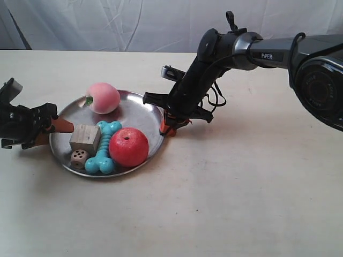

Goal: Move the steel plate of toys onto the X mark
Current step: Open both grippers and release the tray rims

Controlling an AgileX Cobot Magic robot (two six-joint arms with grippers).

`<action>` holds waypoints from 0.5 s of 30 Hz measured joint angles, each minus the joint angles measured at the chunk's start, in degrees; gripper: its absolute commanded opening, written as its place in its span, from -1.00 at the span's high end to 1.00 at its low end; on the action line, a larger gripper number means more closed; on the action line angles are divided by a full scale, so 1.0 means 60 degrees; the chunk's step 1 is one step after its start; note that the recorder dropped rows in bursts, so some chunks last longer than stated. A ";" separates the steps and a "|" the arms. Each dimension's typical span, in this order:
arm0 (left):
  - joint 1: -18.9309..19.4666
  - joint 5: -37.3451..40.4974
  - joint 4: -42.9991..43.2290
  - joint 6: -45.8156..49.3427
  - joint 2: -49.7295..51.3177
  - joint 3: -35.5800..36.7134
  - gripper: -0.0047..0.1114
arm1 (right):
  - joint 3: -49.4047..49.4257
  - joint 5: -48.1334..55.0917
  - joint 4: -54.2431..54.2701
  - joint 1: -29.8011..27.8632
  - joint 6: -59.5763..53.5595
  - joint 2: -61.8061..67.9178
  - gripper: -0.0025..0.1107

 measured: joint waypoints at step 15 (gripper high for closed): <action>0.0000 0.0080 0.0008 0.0021 -0.0276 0.0017 -0.05 | -0.0061 -0.0019 -0.0293 0.0155 -0.0321 -0.0182 0.03</action>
